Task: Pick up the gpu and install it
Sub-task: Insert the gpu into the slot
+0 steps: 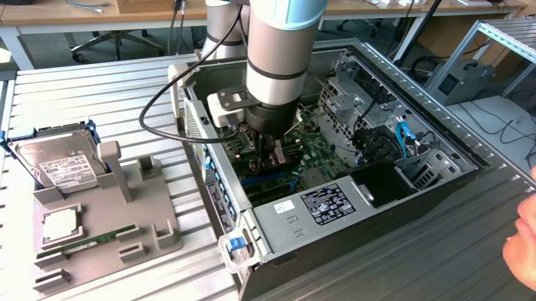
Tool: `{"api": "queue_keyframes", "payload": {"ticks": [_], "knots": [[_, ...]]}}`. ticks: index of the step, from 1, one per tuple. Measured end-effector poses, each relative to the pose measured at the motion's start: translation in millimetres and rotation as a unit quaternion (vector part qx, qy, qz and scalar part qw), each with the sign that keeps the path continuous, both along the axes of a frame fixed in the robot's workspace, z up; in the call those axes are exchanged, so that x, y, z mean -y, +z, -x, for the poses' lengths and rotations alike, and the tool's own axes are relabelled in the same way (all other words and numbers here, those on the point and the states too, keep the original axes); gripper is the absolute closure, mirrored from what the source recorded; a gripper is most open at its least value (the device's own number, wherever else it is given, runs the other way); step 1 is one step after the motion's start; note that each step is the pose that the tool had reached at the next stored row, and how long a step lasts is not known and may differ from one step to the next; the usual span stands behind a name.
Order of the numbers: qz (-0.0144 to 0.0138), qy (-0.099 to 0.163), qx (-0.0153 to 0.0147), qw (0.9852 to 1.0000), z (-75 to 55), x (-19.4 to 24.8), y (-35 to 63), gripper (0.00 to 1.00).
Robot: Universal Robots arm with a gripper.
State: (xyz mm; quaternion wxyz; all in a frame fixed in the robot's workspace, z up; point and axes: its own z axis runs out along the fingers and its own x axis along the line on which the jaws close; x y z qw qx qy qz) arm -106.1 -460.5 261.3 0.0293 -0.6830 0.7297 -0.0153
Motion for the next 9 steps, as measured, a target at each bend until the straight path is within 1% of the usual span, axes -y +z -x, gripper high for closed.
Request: {"api": "queue_keyframes", "payload": {"ticks": [3, 9], "knots": [[0.0003, 0.000, -0.0002, 1.0000, 0.1, 0.1, -3.4, 0.73], [0.0000, 0.000, -0.0001, 1.0000, 0.0, 0.0, -4.2, 0.73]]}}
